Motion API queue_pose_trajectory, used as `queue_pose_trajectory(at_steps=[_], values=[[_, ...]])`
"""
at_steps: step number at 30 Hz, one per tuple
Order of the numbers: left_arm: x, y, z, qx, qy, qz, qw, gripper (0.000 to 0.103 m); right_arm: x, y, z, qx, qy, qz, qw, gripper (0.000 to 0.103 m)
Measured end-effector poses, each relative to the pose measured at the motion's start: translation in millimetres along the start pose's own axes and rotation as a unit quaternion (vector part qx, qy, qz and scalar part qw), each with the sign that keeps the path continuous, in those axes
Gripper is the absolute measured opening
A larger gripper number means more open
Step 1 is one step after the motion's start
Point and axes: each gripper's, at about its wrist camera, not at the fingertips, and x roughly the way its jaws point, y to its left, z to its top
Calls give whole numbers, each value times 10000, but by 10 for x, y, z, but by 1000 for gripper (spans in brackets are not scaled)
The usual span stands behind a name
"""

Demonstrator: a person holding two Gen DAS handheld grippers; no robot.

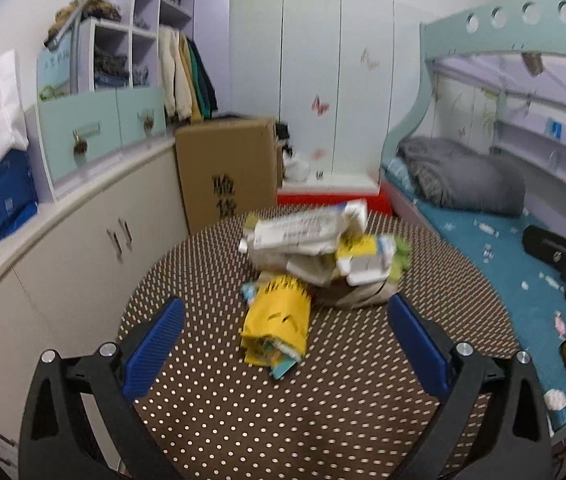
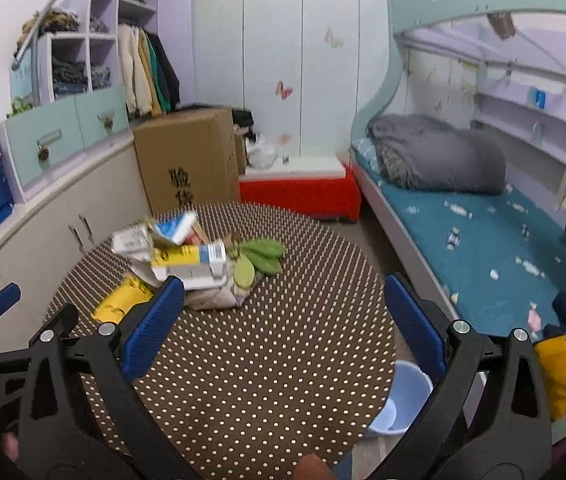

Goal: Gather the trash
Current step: 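Grasp the yellow snack bag with the left tool while the right tool grasps the white-blue box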

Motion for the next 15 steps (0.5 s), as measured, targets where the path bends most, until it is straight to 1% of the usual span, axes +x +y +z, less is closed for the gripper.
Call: queue_pose_trajectory(at_steps=[2,5,10,15], values=[[221,39,-61,11,223,37,9997,99,153,-19,-59,15,174,22,9998,98],[478,81,-122,23,458,91,9989,99,420,-33,-143,40,444,39,9990,98],[842,154,-167,52,774,134,9969,99,769,-52,-262,127,837,109,9964,98],[1168,159,-151,96,1087,-119,9940,99,987,21,-314,110,1031,304,9941,98]])
